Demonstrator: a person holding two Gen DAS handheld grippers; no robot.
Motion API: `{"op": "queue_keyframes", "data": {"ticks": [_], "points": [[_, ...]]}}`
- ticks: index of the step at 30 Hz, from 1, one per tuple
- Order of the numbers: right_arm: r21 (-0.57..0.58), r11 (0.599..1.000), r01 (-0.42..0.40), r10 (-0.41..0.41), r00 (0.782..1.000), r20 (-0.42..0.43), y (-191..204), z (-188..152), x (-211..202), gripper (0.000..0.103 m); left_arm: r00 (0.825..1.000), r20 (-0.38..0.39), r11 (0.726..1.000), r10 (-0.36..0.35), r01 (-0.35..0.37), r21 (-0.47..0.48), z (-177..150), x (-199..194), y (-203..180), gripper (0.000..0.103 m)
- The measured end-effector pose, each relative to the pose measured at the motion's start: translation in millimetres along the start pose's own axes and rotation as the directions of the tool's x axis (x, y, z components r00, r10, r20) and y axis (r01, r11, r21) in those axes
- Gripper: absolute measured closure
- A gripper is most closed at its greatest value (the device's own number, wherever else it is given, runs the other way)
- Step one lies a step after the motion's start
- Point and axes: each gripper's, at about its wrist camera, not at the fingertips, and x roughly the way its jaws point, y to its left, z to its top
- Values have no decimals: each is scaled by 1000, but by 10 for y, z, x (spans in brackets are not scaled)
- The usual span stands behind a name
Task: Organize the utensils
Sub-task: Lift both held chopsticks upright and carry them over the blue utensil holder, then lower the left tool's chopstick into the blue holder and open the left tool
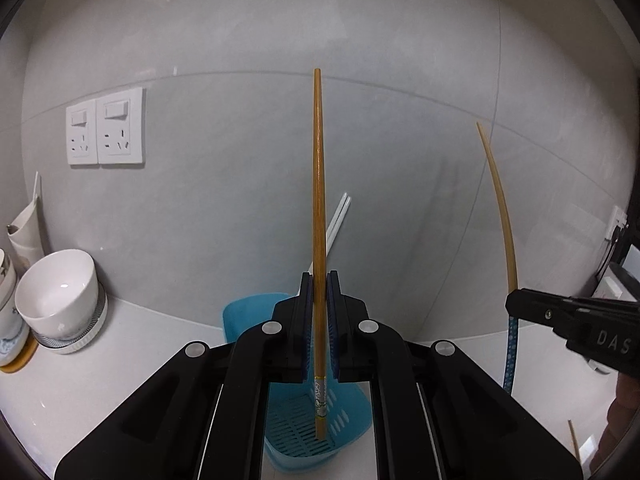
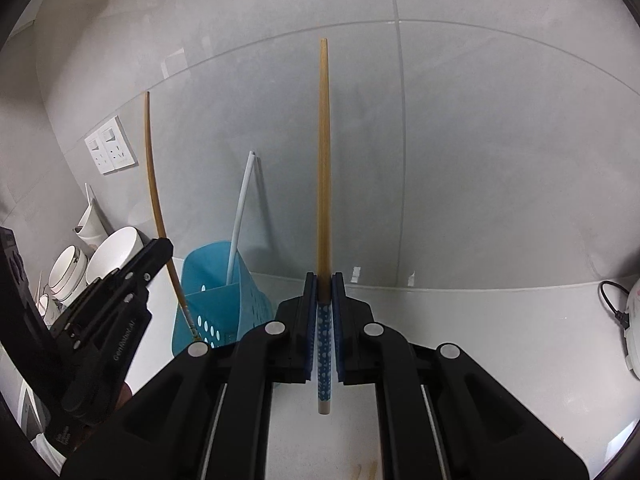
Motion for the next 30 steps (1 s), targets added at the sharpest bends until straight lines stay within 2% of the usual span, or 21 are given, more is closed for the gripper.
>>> {"op": "queue_keyframes", "data": {"ticks": [11,21,24,26,30], "points": [[12,1000,-3,4,999,-49,-41,-115,196,96,996,-90,1000,15,-15,5,-337,274,41,97],[13,1000,-11,11,998,-57,-19,-118,168,96,989,-146,1000,21,-18,21,-421,354,74,94],[10,1000,-17,18,998,-57,-5,-110,144,96,987,-155,999,31,-27,25,-399,288,78,81],[7,1000,-20,21,998,-53,10,-97,127,96,987,-157,999,45,-41,24,-354,214,91,65],[6,999,-36,36,998,-49,50,-70,110,96,982,-173,997,73,-71,19,-240,79,159,45]]}}
